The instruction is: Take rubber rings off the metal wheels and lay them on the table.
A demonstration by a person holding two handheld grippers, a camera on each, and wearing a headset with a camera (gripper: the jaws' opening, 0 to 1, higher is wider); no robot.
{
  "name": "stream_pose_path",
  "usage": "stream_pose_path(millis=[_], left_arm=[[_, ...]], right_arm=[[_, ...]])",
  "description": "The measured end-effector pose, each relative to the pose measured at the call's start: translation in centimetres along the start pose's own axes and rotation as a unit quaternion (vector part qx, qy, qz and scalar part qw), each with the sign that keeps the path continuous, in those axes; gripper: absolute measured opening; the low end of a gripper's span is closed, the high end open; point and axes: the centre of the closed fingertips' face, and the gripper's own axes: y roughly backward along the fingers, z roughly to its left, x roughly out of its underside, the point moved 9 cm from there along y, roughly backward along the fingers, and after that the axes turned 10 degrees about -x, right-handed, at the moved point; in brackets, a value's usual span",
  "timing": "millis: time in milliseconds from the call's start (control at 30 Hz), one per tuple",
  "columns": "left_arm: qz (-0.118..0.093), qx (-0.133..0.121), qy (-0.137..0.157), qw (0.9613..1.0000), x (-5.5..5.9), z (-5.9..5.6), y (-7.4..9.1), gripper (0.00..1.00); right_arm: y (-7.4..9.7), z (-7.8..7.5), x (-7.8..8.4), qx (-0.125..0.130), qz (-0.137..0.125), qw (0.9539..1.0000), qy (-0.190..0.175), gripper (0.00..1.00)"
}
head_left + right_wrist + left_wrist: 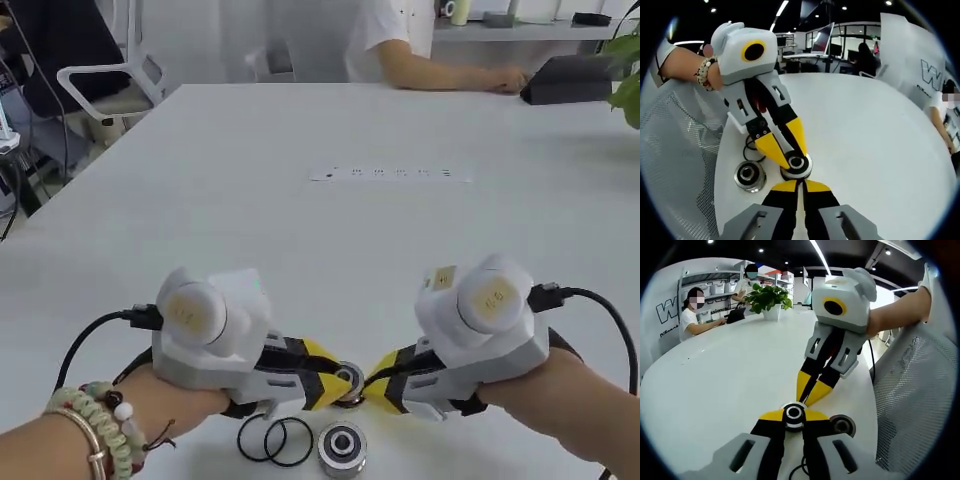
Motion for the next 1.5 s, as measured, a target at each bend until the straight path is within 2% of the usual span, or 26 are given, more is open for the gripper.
stream_pose_path(millis=[167,267,367,400,567,633,667,733,1500], left_arm=[[0.001,0.0,-0.005,1.0,0.0,-0.1,-0.1,0.07],[0.001,0.0,-0.005,1.0,0.0,0.0,-0.1,0.07],[0.002,-0.001,-0.006,1.0,0.0,0.0,0.0,0.07],[0.002,-0.001,-0.006,1.0,0.0,0.0,0.0,0.07],[0.002,-0.005,-0.005,1.0,0.0,-0.1,-0.1,0.07],[0.004,-0.008,-0.01,0.9999,-0.1,-0.1,-0.1,0.07],[0.007,-0.01,-0.022,0.9997,-0.2,-0.2,-0.1,0.07],[0.012,-0.01,-0.021,0.9997,-0.2,-0.2,-0.1,0.07],[0.013,-0.008,-0.029,0.9995,-0.3,-0.2,0.0,0.07]], right_arm=[[0.1,-0.3,0.0,0.007,-0.001,0.9995,-0.03,0.0],[0.3,-0.5,0.1,0.009,-0.013,0.9964,-0.084,0.0],[0.5,-0.8,0.1,0.005,-0.038,0.9899,-0.136,0.0],[0.6,-0.9,0.1,0.002,-0.049,0.986,-0.159,0.0],[0.8,-0.9,-0.3,-0.006,-0.091,0.9721,-0.216,0.0],[0.7,-0.9,-0.4,0.003,-0.079,0.9762,-0.202,0.0],[0.6,-0.7,-0.6,0.005,-0.072,0.9785,-0.193,0.0],[0.6,-0.6,-0.8,0.007,-0.068,0.9798,-0.188,0.0],[0.6,0.0,-1.6,-0.005,-0.064,0.9835,-0.169,0.0]])
